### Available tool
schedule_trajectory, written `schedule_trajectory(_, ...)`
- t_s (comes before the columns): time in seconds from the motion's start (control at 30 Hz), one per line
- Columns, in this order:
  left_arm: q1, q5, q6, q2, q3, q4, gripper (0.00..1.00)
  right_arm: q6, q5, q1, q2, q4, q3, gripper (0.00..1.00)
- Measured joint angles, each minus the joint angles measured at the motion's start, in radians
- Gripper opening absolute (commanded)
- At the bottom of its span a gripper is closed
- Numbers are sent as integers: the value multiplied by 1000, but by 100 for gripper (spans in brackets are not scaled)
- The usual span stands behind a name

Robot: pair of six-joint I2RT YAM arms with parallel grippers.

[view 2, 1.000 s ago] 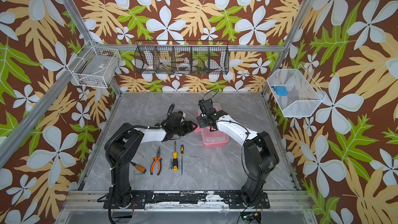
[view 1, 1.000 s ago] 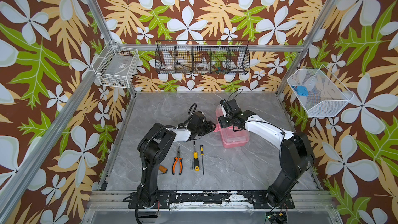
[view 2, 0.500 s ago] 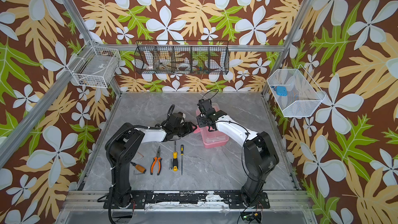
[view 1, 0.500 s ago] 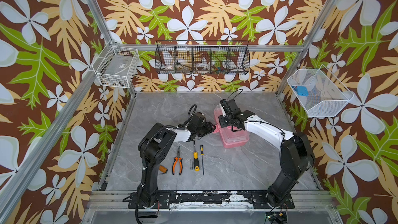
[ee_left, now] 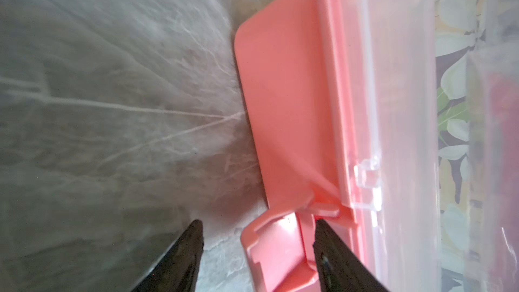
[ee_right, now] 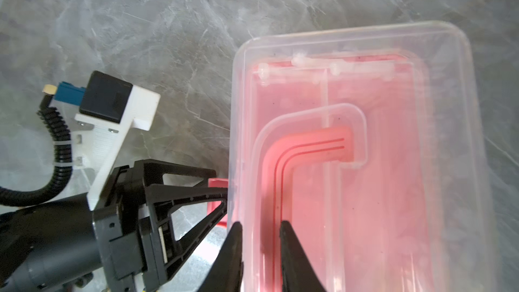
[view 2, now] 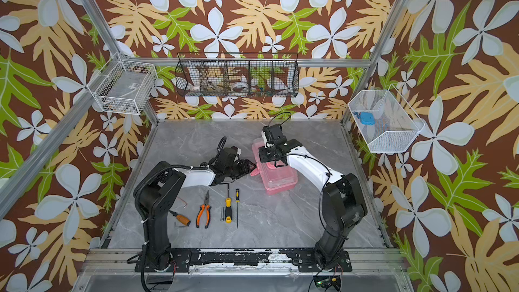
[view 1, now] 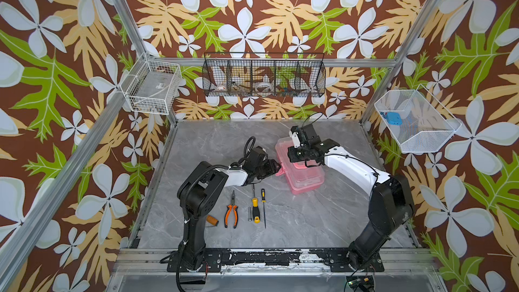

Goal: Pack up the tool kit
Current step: 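Grasp the pink lid handle with the right gripper while the left gripper holds the latch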

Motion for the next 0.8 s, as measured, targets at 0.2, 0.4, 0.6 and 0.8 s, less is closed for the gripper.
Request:
schedule_trajectory(0.2, 0, 0, 11, -7, -9, 0, 65, 29, -93, -39, -3, 0, 1, 20)
schedule_trajectory(0.4, 0, 0, 18, -17, -13, 1, 66, 27, -102, -43, -20, 0, -10, 60)
schedule_trajectory(0.6, 0, 0, 26, -17, -10, -3, 66, 24, -123, -55, 1, 0, -21, 65)
schedule_trajectory(0.8, 1, 0, 36, -17, 9, -14, 66, 10, -200, -77, 39, 50, -18, 60)
